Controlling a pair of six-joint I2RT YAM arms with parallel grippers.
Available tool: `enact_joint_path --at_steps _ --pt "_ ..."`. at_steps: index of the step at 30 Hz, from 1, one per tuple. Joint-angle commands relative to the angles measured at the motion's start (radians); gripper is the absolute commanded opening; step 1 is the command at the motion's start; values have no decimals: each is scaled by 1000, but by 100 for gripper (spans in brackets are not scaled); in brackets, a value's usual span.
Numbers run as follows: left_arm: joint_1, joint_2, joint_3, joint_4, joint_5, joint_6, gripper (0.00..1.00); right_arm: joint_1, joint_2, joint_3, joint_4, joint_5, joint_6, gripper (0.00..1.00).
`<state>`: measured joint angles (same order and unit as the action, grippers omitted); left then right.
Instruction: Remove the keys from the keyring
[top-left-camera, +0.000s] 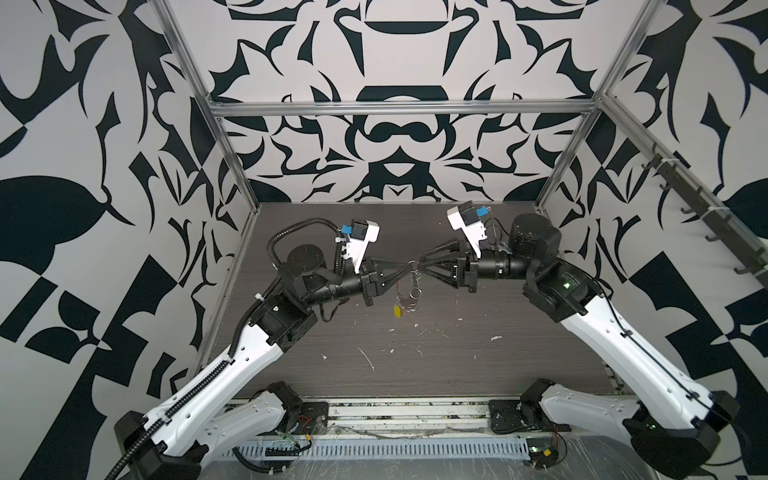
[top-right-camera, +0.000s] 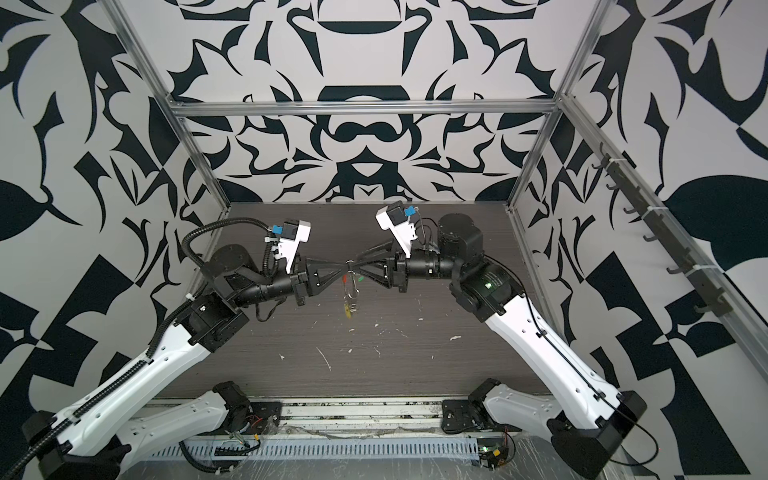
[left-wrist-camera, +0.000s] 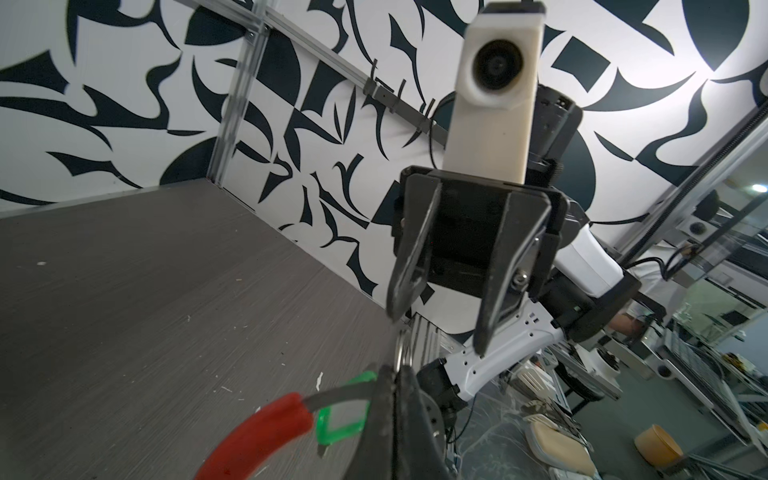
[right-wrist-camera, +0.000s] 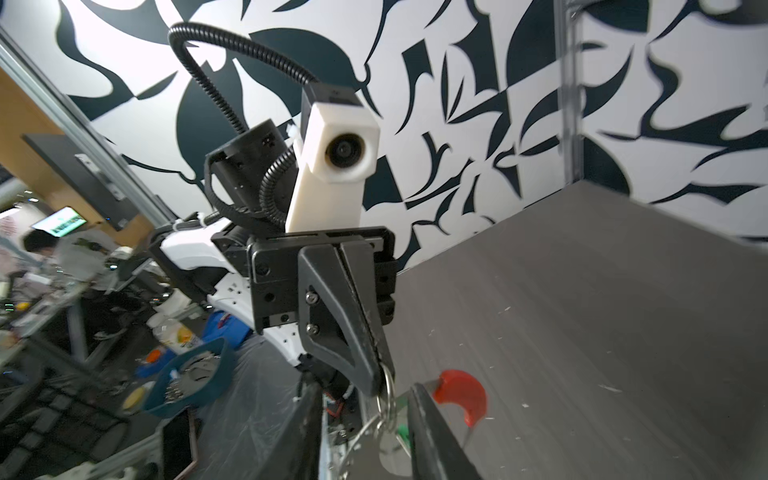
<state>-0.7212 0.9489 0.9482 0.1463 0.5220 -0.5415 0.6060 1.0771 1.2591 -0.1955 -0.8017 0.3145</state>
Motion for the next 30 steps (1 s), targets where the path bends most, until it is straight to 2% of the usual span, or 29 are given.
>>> enact_joint_path --at_steps 1,4,9,13,22,30 --pt "-3 -43 -44 184 -90 -12 0 4 -74 -26 96 171 7 41" --pt "-3 -52 -81 275 -109 -17 0 3 -96 -61 122 237 14 44" --pt "-3 -39 -122 404 -141 -45 0 5 -86 -91 143 269 26 46" --pt "-3 -17 -137 479 -155 -70 0 6 -82 -122 184 236 19 51" --pt "-3 24 -142 529 -131 -107 0 18 -33 -141 271 118 30 56" --pt "-3 18 -150 527 -135 -114 0 38 -12 -133 267 77 8 52"
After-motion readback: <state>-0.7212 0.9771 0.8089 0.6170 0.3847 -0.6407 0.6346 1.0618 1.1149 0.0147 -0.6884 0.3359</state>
